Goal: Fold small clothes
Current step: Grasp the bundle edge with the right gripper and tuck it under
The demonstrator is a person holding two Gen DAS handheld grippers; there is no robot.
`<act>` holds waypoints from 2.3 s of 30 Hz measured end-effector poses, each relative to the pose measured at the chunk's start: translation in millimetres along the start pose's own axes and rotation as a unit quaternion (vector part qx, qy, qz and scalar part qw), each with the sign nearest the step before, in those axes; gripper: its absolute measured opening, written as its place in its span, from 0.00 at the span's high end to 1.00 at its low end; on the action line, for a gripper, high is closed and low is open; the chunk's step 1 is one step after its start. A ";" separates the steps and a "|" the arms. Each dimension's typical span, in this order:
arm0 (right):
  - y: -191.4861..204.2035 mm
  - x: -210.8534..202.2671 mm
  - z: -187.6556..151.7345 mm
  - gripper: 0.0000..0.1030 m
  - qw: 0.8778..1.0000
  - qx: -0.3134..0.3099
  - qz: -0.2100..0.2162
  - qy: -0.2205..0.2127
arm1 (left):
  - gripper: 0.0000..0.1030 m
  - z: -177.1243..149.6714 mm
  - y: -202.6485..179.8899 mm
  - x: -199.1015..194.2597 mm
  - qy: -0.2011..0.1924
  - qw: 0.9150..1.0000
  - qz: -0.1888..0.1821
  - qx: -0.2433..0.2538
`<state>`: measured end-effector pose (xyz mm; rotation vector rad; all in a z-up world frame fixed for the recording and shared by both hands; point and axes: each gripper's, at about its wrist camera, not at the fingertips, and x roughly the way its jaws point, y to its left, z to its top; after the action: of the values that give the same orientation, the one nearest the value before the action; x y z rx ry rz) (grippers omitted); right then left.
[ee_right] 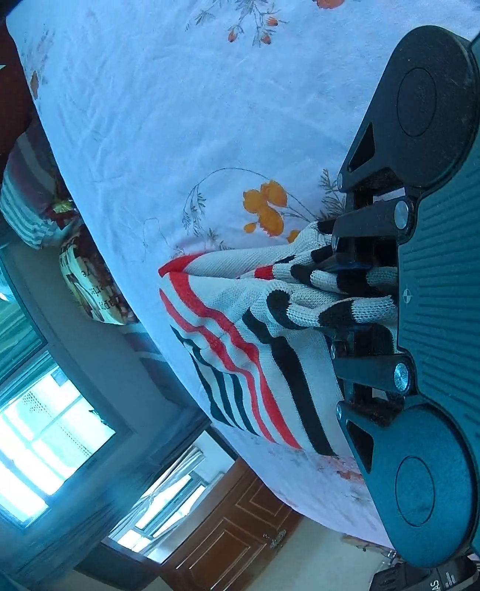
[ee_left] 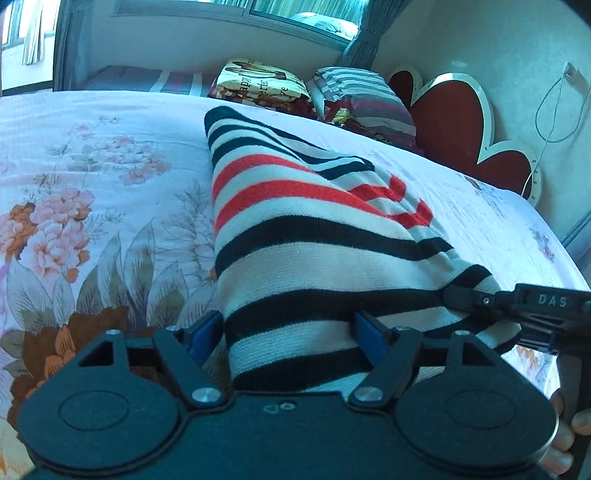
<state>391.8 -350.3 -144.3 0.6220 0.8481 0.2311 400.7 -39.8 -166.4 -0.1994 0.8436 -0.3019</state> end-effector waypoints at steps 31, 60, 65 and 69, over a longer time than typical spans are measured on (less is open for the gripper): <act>7.5 15.7 37.2 0.33 1.000 -0.005 -0.013 -0.011 | 0.28 53.6 15.3 12.3 -0.024 0.998 0.018 -0.049; -1.4 84.2 76.7 0.89 0.996 -0.029 -0.063 -0.048 | 0.21 66.7 31.8 52.3 -0.013 0.996 0.026 -0.085; 5.1 71.6 84.6 0.88 0.996 -0.021 -0.057 -0.060 | 0.23 71.5 31.3 47.6 -0.013 0.996 0.028 -0.079; 20.4 64.6 94.3 0.65 0.995 -0.044 -0.053 -0.072 | 0.25 78.2 27.1 42.2 -0.021 0.997 0.031 -0.073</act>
<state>506.4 -345.9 -125.7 0.5023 0.7259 0.1249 491.4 -24.5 -153.1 -0.3137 0.8300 -0.1775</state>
